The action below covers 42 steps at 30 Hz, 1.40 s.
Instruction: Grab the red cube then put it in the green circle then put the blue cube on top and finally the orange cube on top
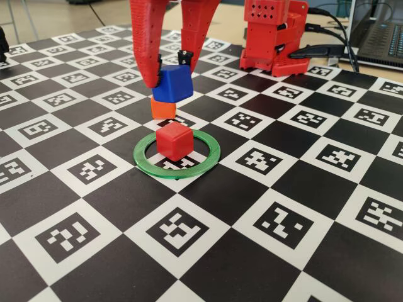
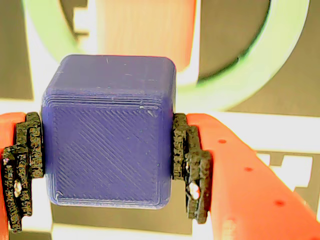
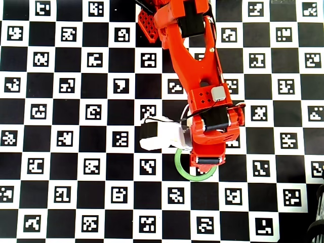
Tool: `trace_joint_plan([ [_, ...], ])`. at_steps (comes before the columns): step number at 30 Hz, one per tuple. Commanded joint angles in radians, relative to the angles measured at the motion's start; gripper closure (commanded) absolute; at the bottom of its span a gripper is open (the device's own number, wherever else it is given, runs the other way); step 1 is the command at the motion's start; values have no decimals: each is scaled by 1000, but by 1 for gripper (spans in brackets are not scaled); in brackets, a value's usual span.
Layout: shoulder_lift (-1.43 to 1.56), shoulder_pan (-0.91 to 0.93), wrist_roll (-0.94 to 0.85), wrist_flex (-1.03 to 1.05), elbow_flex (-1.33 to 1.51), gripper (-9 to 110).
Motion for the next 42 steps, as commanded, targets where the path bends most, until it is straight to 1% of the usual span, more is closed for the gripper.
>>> trace_joint_plan([
  [1, 46, 11, 5, -20, 3, 95],
  [21, 26, -20, 64, -92, 67, 95],
  [42, -6, -25, 64, -120, 81, 95],
])
